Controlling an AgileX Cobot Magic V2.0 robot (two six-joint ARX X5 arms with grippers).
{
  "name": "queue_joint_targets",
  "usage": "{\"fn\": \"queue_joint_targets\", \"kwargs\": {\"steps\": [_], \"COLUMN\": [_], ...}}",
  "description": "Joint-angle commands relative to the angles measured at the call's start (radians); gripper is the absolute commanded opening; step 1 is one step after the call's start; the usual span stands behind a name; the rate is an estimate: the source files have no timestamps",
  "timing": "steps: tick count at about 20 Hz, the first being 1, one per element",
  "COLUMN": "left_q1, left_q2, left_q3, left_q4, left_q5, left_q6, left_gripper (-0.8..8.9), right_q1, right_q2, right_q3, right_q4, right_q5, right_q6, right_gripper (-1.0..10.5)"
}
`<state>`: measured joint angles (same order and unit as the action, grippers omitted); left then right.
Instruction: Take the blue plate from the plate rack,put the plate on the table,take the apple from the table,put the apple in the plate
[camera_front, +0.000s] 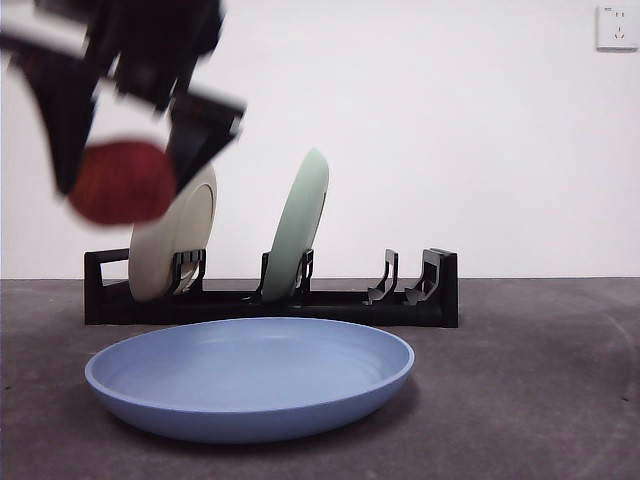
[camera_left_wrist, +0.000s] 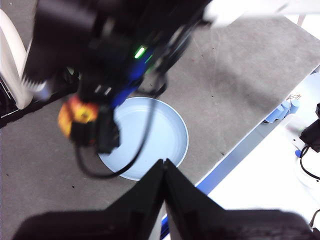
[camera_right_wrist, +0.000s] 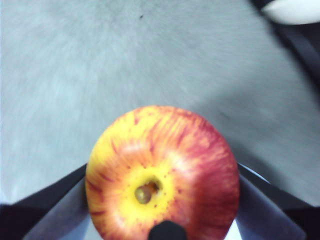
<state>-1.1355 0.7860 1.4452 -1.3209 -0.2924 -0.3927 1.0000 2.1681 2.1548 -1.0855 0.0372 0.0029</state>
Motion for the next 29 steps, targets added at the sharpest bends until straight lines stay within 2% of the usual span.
{"fn": "queue_joint_targets", "kwargs": {"steps": [1,4,8,13,17,21,29], "left_q1": [-0.003,-0.003,-0.003,-0.003,-0.003,-0.003,-0.003], "left_q2": [-0.002,-0.002,-0.002,0.000,0.004,0.015,0.069], "left_q3": [-0.004,-0.004,-0.004,-0.004,-0.004,-0.004,-0.004], "left_q4": [0.004,0.004,0.004,0.004,0.004,0.005,0.004], "left_q5": [0.003,0.004,0.003,0.003,-0.027,-0.032,-0.030], "left_q6": [0.012,0.028,0.030,0.038,0.038,0.039,0.048], "left_gripper": [-0.08,-0.08,-0.08,-0.08,-0.08,-0.08,-0.08], "right_q1": [-0.002,-0.014,-0.039,-0.060,-0.059,-0.059,-0.060], "right_q2": [-0.040,-0.130,-0.321,-0.513,-0.532,-0.531,-0.520], "right_q3": [0.005,-0.035,-0.300,-0.750,-0.973,-1.108,-1.232], "right_q4": [-0.055,-0.076,0.094,0.415,0.623,0.789,0.916], "right_q5": [0.020,0.020,0.016,0.006,0.004,0.004,-0.007], "right_q6": [-0.059,-0.091,-0.084,0.016,0.076,0.089,0.111], "right_gripper": [-0.1,-0.1,-0.1,-0.1,-0.1,-0.1,0.0]}}
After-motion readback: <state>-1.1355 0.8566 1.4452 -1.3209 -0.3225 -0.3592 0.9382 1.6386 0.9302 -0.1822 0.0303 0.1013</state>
